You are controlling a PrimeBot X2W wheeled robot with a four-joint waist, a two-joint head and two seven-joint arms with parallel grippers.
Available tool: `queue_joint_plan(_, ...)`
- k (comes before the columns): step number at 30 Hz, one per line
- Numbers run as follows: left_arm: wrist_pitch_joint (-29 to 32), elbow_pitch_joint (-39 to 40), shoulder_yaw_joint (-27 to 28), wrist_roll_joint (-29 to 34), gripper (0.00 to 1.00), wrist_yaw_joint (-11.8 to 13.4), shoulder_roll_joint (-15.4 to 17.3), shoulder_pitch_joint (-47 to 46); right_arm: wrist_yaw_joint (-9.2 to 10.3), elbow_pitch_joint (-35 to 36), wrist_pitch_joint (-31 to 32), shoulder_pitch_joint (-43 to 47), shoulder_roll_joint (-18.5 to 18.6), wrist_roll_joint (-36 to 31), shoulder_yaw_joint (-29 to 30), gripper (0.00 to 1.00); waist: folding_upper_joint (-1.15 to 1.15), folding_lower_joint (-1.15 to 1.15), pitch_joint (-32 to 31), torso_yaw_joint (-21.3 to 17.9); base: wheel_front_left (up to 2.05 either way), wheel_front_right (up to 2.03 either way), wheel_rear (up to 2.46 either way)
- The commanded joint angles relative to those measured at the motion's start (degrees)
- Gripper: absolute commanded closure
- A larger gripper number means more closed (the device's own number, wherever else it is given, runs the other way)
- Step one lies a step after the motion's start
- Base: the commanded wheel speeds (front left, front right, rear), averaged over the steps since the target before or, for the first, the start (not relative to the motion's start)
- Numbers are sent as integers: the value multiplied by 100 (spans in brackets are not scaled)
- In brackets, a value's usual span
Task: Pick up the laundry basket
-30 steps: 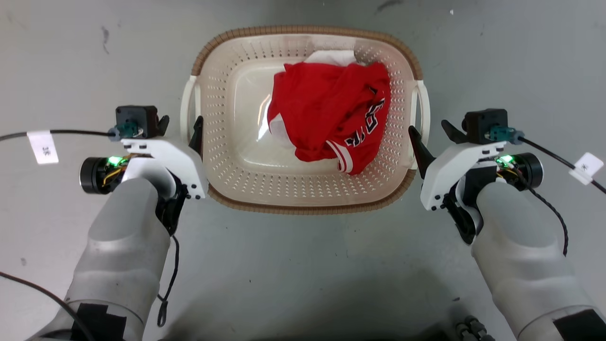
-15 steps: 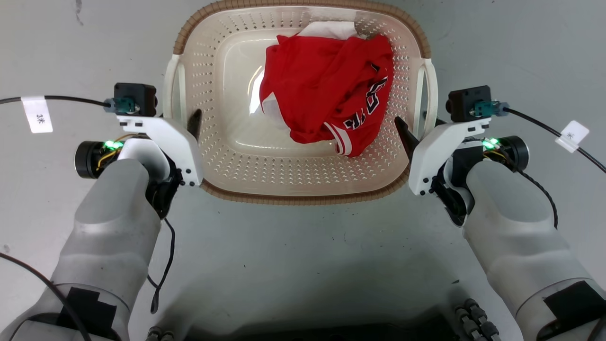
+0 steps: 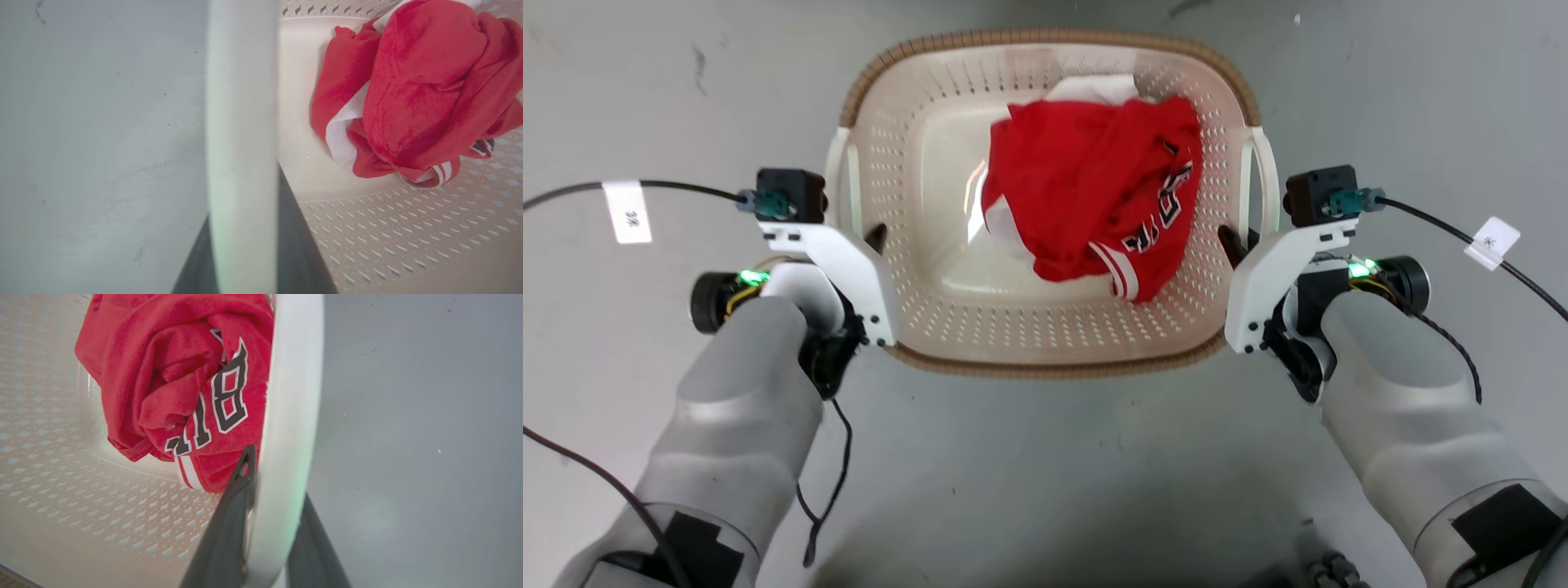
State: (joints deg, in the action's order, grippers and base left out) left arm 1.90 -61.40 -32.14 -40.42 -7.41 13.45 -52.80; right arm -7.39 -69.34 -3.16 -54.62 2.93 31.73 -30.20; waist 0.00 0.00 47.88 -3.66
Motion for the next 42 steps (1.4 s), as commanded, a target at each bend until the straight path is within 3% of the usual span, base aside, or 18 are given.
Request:
queue_joint_plan(1, 39, 16, -73, -73, 100, -12, -62, 90, -18, -12, 22, 74, 2, 38, -61, 100, 0, 0, -307, 58, 0, 0, 0)
queue_joint_plan(10, 334, -39, -468, -828, 100, -32, -283, 691, -23, -79, 452, 537, -14, 422, -401, 100, 0, 0, -1538, 145, 0, 0, 0)
queue_joint_plan(20, 848, 30, -860, -1479, 100, -38, -149, 1187, -24, 93, 1261, 1015, 105, 1003, -742, 100, 0, 0, -2689, 234, 0, 0, 0)
queue_joint_plan(31, 1667, 151, -1115, -2101, 100, -38, 48, 1273, -24, 149, 2574, 971, 248, 1671, -898, 100, 0, 0, -3465, 205, 0, 0, 0)
queue_joint_plan(42, 2288, 135, -1252, -2504, 100, -38, 176, 1148, -24, -22, 3498, 816, 294, 2061, -911, 100, 0, 0, -3904, 157, 0, 0, 0)
